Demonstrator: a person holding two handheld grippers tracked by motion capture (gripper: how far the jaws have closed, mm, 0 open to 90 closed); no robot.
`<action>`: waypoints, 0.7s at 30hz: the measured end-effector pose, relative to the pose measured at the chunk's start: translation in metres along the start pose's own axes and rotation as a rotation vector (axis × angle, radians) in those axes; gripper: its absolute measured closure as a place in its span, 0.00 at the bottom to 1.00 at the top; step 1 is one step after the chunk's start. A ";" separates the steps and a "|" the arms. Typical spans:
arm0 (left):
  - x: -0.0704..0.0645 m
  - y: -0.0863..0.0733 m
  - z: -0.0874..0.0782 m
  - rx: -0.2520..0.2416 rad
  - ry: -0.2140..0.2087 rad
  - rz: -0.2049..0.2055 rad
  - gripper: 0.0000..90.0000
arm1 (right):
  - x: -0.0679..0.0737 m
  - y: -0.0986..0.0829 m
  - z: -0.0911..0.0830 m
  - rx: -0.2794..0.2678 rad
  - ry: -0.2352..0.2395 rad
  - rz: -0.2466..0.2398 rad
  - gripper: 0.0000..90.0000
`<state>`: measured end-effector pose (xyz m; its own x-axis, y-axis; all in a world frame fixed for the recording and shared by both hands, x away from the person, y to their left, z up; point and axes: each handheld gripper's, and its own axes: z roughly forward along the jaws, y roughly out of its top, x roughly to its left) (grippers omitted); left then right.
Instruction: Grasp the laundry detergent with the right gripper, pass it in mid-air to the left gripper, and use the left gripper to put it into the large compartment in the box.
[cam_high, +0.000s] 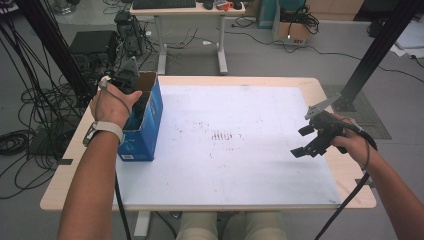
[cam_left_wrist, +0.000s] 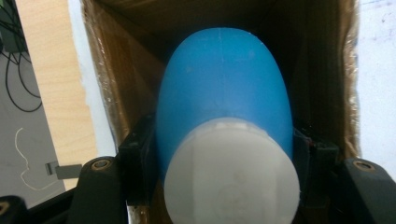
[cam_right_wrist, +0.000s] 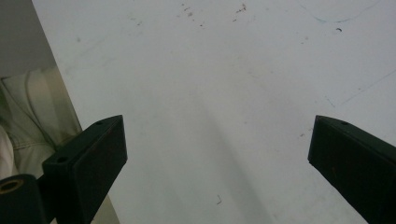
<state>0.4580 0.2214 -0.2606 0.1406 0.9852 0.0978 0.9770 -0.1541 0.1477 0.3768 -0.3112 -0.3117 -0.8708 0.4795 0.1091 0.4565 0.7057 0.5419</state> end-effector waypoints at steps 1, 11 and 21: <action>0.000 0.000 0.001 0.002 -0.004 -0.006 0.42 | 0.001 -0.001 0.002 -0.022 0.002 0.014 0.05; 0.000 0.001 0.001 0.003 -0.001 -0.003 0.42 | 0.000 -0.001 0.002 -0.029 -0.001 0.007 0.05; 0.000 0.000 0.002 0.004 0.006 -0.002 0.42 | 0.002 0.000 0.001 -0.026 -0.002 0.010 0.05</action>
<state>0.4584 0.2214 -0.2623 0.1379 0.9850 0.1038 0.9778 -0.1521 0.1442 0.3758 -0.3096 -0.3126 -0.8659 0.4873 0.1131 0.4600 0.6870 0.5625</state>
